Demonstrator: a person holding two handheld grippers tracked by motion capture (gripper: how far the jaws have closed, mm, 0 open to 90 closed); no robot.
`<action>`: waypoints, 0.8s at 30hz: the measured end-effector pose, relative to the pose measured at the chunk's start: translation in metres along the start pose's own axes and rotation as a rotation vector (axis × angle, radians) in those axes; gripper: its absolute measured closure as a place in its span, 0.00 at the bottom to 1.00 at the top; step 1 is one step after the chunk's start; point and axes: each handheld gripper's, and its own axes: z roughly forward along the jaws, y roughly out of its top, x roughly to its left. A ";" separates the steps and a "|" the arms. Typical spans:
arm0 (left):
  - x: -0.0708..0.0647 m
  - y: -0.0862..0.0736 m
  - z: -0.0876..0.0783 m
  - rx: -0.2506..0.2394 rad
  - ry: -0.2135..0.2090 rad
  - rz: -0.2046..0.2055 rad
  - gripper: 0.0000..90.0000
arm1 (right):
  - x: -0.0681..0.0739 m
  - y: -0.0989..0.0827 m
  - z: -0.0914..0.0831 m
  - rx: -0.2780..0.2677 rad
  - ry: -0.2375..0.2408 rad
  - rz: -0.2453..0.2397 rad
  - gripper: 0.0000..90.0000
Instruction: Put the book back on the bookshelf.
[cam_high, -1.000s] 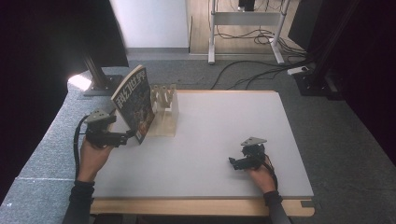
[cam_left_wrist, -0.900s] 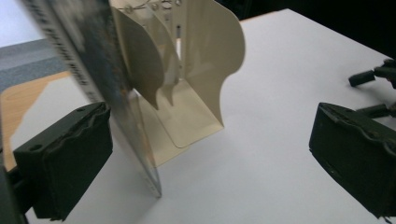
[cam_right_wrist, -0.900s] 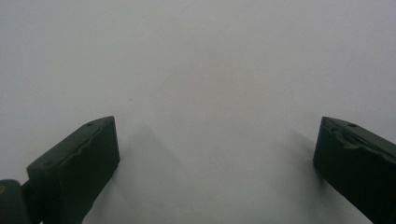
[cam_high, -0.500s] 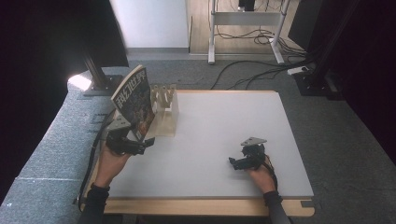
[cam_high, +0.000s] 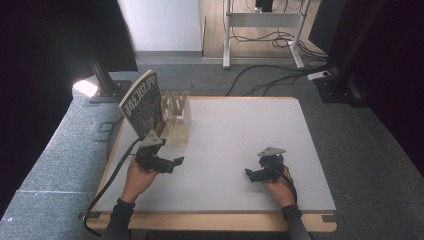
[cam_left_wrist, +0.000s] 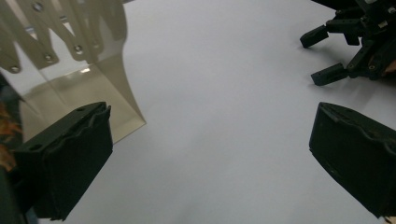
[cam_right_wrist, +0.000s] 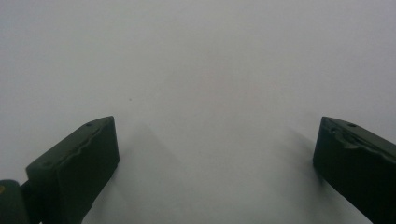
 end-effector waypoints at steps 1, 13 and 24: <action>0.000 -0.002 0.003 0.003 -0.004 -0.003 0.00 | 0.000 0.000 0.000 0.000 0.000 0.000 0.00; -0.001 -0.027 0.035 0.070 0.002 -0.005 0.00 | 0.000 0.000 0.000 0.000 0.000 0.000 0.00; -0.001 -0.054 0.067 0.217 0.023 0.025 0.00 | 0.000 0.000 0.000 0.000 0.001 -0.001 0.00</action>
